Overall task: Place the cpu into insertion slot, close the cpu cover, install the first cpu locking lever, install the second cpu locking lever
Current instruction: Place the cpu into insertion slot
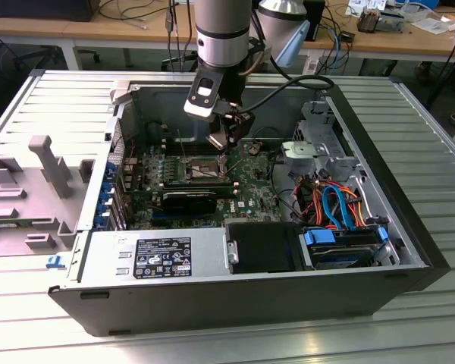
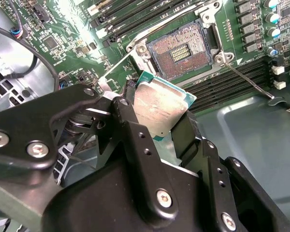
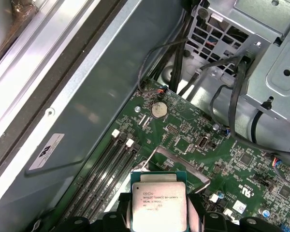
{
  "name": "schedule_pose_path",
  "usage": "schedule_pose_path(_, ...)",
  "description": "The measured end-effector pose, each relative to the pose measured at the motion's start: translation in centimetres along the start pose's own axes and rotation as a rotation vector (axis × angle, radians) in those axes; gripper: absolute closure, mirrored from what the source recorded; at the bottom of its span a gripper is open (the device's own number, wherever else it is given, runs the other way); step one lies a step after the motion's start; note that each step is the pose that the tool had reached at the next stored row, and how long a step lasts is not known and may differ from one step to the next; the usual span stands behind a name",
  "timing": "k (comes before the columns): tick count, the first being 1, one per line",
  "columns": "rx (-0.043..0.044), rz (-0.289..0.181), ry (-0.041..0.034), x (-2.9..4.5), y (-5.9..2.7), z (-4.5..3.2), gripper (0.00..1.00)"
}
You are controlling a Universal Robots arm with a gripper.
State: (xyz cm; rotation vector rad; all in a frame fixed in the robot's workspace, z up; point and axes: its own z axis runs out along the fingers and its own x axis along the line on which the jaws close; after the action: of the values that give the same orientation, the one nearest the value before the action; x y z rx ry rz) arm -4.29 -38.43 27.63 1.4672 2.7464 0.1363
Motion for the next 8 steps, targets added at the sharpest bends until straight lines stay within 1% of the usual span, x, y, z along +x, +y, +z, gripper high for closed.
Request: schedule_pose_path(8, -0.0003, 0.012, -0.0010, 0.00, 0.00, 0.03, 0.45)
